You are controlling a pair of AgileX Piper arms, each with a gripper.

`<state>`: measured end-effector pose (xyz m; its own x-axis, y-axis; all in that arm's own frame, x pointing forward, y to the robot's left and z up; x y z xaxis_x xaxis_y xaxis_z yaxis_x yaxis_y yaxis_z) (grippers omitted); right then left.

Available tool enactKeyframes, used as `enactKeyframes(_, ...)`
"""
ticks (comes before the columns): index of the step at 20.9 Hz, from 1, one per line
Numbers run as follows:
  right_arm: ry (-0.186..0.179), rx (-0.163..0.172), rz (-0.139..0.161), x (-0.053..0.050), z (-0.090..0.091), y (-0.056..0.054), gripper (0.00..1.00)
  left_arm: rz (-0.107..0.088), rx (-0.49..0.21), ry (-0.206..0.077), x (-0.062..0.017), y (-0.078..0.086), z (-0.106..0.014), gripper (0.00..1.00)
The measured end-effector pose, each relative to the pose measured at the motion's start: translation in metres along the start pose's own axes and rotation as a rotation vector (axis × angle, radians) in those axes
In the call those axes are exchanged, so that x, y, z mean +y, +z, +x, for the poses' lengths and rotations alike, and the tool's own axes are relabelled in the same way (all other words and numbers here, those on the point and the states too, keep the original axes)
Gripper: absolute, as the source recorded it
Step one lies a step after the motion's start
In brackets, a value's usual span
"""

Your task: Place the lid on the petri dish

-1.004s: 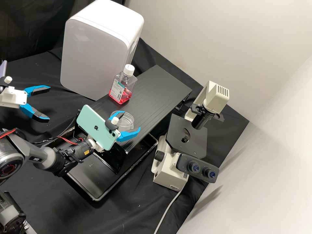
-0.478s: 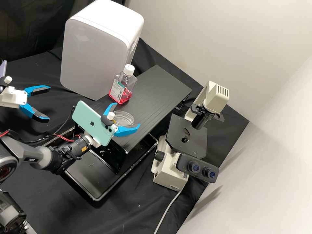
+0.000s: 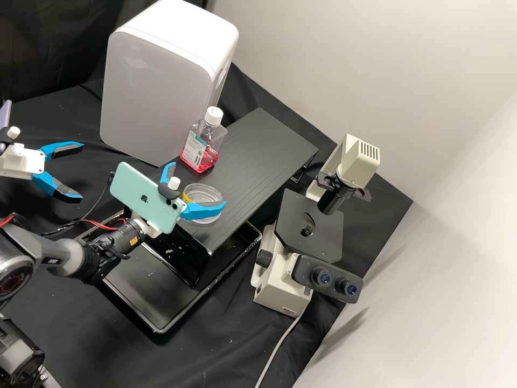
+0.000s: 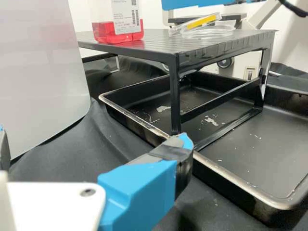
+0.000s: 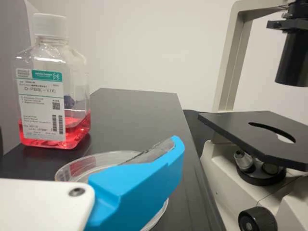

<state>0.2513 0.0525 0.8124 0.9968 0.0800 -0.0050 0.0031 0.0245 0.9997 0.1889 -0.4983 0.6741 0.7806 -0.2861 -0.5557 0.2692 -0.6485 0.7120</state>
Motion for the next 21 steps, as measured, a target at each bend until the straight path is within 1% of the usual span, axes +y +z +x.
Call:
enactKeyframes(1, -0.005, -0.006, -0.005, -0.0014, 0.0006, 0.0014, 1.00, 0.000, 0.000, 0.000, 0.0000, 0.0000, 0.0000, 1.00)
enactKeyframes(5, -0.020, -0.033, -0.007, -0.0061, 0.0028, 0.0070, 1.00, -0.002, 0.003, 0.001, 0.0000, 0.0000, 0.0000, 1.00)
enactKeyframes(7, -0.028, -0.041, -0.008, -0.0083, 0.0037, 0.0090, 1.00, -0.002, 0.003, 0.001, 0.0000, 0.0000, 0.0000, 1.00)
enactKeyframes(10, -0.030, -0.043, -0.010, -0.0089, 0.0039, 0.0095, 1.00, -0.002, 0.003, 0.001, 0.0000, 0.0000, 0.0000, 1.00)
enactKeyframes(17, -0.023, -0.035, -0.017, -0.0072, 0.0061, 0.0078, 1.00, -0.002, 0.003, 0.001, 0.0000, 0.0000, 0.0000, 1.00)
enactKeyframes(19, -0.023, -0.035, -0.028, -0.0072, 0.0061, 0.0078, 1.00, -0.002, 0.003, 0.001, 0.0000, 0.0000, 0.0000, 1.00)
enactKeyframes(21, -0.023, -0.035, -0.030, -0.0071, 0.0067, 0.0077, 1.00, -0.002, 0.004, 0.000, -0.0002, -0.0001, 0.0001, 1.00)
